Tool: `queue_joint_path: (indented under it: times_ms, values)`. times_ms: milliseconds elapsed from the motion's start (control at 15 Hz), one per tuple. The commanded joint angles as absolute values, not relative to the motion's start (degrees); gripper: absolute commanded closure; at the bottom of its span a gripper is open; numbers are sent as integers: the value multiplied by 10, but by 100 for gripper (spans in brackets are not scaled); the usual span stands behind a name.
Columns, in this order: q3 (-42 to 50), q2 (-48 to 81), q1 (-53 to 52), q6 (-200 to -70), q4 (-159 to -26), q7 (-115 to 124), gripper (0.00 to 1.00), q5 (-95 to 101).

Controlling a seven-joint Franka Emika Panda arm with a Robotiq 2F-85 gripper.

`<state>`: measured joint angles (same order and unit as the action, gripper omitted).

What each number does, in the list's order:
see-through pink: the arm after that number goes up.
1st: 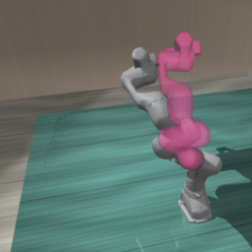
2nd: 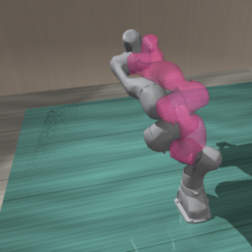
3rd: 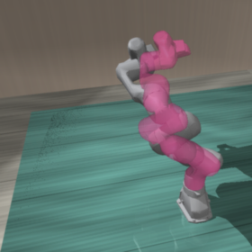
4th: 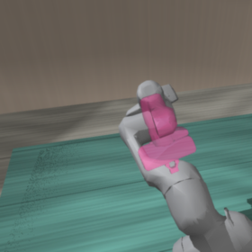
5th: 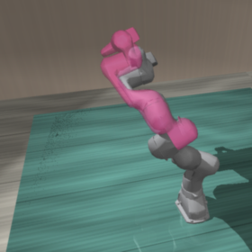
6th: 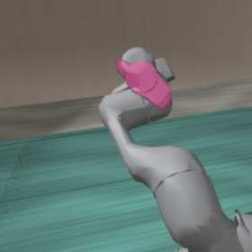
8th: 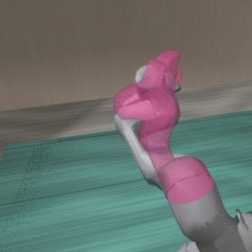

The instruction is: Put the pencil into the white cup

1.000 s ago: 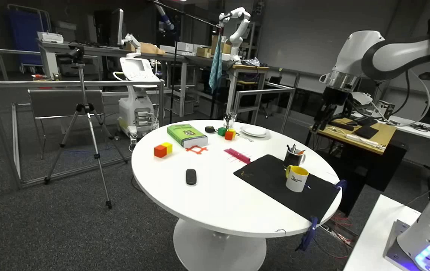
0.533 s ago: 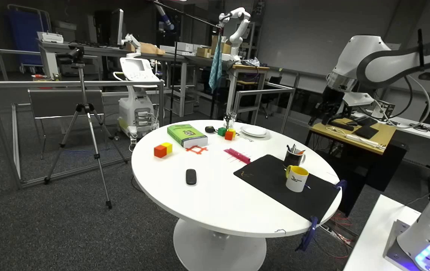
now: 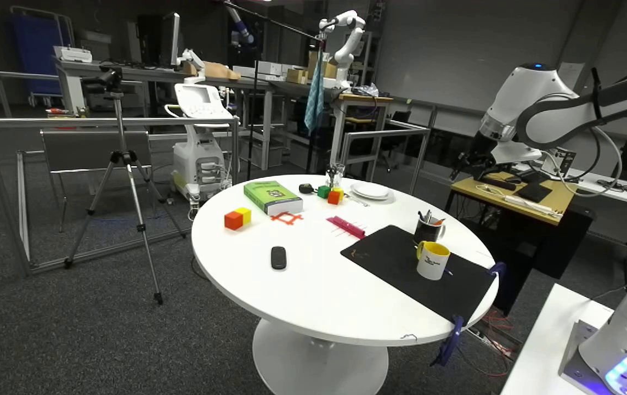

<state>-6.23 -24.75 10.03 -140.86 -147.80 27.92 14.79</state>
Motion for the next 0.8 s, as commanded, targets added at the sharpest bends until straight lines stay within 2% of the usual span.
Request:
queue_joint_path:
  times_ms: [0,200,733]
  values:
    - [-64,-248,102,-1407,-1477,278,0,146]
    - [-81,-251,93,-1392,-1473,287,0,145]
    - [-77,-113,113,-1355,-1430,485,0,154]
